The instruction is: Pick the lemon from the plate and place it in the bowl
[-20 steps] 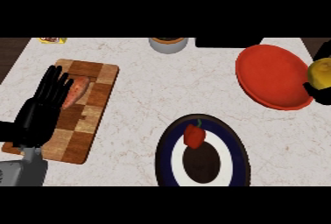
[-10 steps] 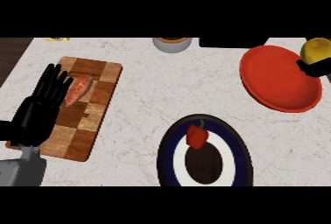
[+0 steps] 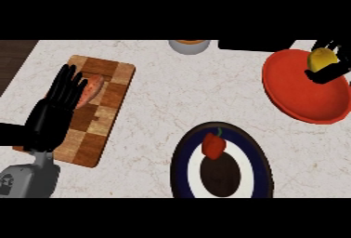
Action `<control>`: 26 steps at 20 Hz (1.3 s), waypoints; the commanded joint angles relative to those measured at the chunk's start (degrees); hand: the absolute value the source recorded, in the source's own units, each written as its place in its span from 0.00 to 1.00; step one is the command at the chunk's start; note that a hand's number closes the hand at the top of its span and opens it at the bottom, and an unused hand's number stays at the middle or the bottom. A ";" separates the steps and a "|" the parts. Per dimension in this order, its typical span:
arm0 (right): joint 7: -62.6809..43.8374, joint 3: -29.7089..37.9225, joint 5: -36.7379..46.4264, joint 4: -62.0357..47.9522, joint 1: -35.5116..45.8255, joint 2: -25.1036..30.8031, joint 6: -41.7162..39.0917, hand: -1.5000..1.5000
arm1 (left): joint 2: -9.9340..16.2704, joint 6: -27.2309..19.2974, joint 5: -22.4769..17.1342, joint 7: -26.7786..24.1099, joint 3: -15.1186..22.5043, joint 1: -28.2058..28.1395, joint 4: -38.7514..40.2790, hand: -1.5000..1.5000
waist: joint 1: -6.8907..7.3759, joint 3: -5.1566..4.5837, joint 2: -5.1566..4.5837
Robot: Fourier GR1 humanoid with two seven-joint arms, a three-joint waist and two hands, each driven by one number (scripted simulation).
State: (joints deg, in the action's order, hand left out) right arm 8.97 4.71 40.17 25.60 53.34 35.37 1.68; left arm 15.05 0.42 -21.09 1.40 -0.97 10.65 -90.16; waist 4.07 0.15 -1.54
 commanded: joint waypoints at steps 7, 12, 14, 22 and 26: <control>10.82 4.33 -3.78 -11.98 3.17 -2.29 -6.18 0.00 | 1.06 0.50 -1.48 1.68 -2.09 2.49 0.74 0.50 | 0.36 0.16 -0.50; 16.27 13.88 -13.04 -12.88 4.10 -0.74 -7.20 0.00 | 0.06 0.28 0.59 -0.27 -0.45 0.26 -0.04 0.50 | 0.14 0.24 -0.40; 16.20 19.01 -18.01 -13.49 5.29 0.80 -8.53 0.00 | 0.75 1.65 -0.56 -0.02 -0.97 -0.63 -0.07 0.50 | 0.48 0.27 -0.49; 16.92 26.03 -23.80 -17.11 1.80 7.13 -8.95 0.00 | -0.40 -1.39 0.38 2.31 -0.62 1.50 -1.80 0.50 | -0.24 0.27 -0.36; 16.95 27.41 -24.97 -17.58 0.24 14.80 -15.72 0.00 | 1.09 1.35 -1.21 1.27 -2.28 -0.13 -0.71 0.50 | -0.51 0.23 -0.37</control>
State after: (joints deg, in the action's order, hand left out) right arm 25.73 30.33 16.67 8.81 55.15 44.81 -10.22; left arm 15.25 0.84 -21.20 2.44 -1.97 10.70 -90.99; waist 3.83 0.39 -1.93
